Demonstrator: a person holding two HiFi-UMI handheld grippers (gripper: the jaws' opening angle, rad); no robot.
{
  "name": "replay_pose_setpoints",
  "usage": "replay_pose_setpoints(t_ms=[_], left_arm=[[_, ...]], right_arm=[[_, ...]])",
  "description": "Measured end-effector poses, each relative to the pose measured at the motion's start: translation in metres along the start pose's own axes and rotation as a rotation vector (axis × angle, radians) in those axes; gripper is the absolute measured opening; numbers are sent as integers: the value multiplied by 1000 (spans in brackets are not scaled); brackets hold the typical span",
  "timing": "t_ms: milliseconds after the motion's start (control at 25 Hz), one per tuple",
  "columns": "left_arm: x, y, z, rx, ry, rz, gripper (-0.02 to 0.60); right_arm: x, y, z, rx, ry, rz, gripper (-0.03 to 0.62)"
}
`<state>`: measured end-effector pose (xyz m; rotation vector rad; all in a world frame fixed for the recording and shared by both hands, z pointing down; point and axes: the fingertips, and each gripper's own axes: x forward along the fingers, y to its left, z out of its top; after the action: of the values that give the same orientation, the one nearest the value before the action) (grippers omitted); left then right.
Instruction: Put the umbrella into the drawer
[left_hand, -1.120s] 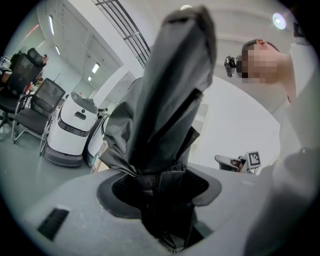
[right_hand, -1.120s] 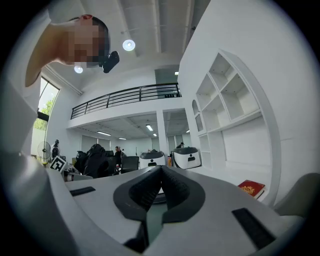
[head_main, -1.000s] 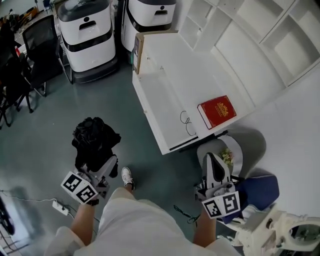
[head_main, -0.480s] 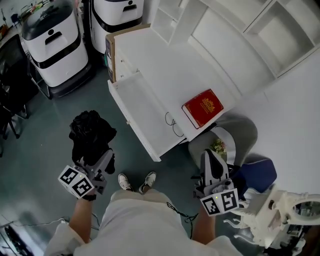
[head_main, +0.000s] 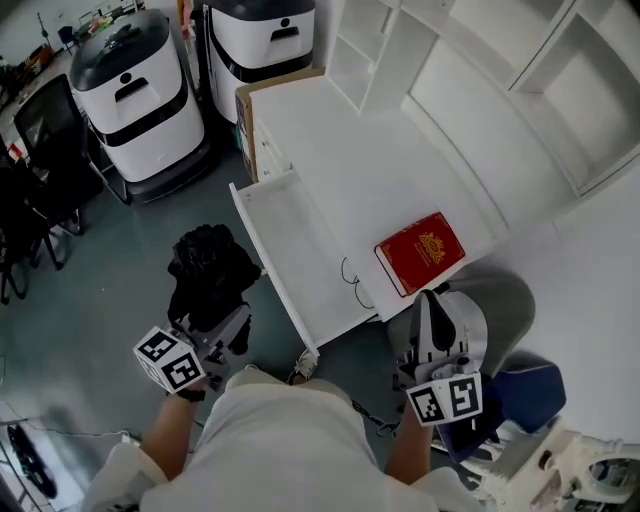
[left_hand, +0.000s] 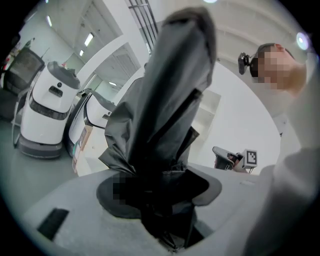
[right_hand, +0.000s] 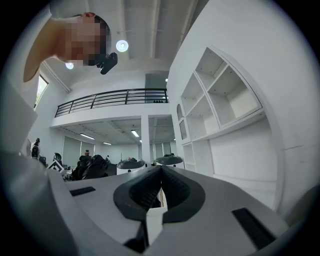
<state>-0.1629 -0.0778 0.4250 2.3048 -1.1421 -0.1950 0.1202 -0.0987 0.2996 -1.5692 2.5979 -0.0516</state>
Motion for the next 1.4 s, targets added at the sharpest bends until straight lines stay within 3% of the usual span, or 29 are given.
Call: replay_pose_setpoints(t_ms=[120,560,720,920,1400], left_arm=[[15,-4,8,34,-4,29,241],[67,11,-37,-39,74,95,243],[78,29,-46,-48,88,165,244],[104,56,-63,-82,100,232,244],[180,82,-114,-133,210,267,245]], right_arm=[[19,-15,-1,23,-6,30,-2],[58,-39,-34,66,87,104,-2],[61,-40,-37,61,106,125,-2],[61,-47,-42,69,127,127,-2],[40,-61,-55,72,164,109,-2]])
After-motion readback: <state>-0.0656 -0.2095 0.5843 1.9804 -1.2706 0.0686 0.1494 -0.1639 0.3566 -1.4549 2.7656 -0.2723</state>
